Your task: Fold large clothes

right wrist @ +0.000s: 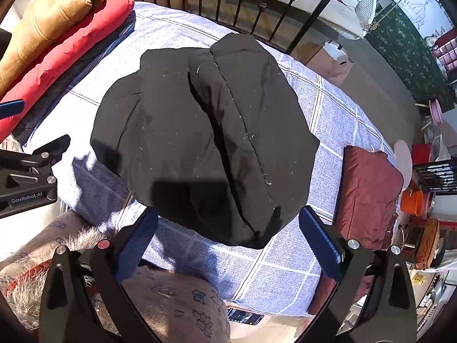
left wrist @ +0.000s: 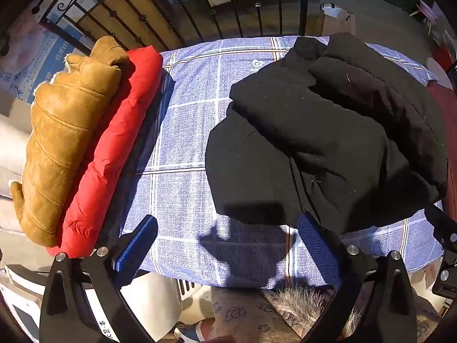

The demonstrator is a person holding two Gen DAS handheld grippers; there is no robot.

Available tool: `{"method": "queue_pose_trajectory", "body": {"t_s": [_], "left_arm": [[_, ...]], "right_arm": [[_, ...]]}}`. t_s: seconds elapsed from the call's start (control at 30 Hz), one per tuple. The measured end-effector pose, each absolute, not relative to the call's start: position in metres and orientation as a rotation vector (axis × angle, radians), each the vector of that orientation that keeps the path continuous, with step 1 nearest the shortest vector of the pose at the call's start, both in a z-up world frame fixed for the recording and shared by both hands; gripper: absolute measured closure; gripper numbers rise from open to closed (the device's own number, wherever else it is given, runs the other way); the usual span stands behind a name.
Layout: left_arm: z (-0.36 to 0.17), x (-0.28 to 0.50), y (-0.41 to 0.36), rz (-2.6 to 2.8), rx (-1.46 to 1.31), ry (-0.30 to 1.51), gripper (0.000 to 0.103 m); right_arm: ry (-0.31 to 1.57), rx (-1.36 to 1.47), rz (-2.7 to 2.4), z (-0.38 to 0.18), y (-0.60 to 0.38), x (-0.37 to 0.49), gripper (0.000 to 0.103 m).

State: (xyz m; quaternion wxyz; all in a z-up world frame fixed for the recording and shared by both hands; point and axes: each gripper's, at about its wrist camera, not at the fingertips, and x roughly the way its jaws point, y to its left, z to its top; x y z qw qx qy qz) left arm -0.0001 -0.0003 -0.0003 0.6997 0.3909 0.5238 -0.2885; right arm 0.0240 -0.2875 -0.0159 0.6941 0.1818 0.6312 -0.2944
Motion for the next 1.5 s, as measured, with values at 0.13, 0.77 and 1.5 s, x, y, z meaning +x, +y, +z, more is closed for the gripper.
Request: {"method": "queue_pose_trajectory", "body": {"t_s": [0.13, 0.77, 1.5], "left_arm": [[-0.0001, 0.0008, 0.0006, -0.646, 0.869, 1.171, 0.006], [-0.0025, -0.0002, -0.0010, -0.648, 0.877, 1.176, 0.006], [-0.0060, -0.0013, 0.0003, -0.645, 0.882, 1.184, 0.006]], "right_arm": [[1.409, 0.402, -0.663, -0.0162, -0.2877, 0.0245, 0.006], [1.412, 0.399, -0.663, -0.0171, -0.2876, 0.0260, 0.006], [1.415, 0.405, -0.663, -0.0179, -0.2894, 0.0256, 0.006]]}}
